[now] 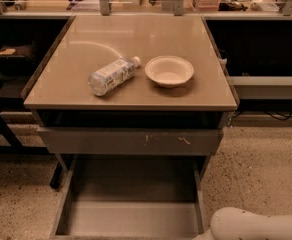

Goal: Open middle drawer

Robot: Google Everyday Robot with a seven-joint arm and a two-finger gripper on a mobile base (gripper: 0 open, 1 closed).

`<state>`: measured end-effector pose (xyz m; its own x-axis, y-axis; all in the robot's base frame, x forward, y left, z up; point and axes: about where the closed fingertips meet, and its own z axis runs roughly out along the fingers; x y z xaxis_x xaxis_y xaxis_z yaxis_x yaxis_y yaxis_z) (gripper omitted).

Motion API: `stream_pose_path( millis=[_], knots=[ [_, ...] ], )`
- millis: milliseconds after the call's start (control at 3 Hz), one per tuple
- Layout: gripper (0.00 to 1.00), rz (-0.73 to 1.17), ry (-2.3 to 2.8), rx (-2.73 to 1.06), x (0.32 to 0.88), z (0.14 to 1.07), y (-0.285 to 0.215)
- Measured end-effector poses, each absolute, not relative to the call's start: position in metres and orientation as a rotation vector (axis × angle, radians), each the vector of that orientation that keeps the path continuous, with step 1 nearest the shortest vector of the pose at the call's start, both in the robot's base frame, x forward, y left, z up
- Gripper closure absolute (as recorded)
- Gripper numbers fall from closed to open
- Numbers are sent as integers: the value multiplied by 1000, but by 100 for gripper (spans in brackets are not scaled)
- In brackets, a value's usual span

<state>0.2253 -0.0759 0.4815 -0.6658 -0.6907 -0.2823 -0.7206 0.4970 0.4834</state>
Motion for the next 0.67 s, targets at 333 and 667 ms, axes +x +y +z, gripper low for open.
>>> stream_pose_path(
  millis=[333, 667],
  knots=[
    [100, 901, 2674, -1261, 226, 482, -76],
    [100, 848, 2718, -1130, 225, 501, -108]
  ],
)
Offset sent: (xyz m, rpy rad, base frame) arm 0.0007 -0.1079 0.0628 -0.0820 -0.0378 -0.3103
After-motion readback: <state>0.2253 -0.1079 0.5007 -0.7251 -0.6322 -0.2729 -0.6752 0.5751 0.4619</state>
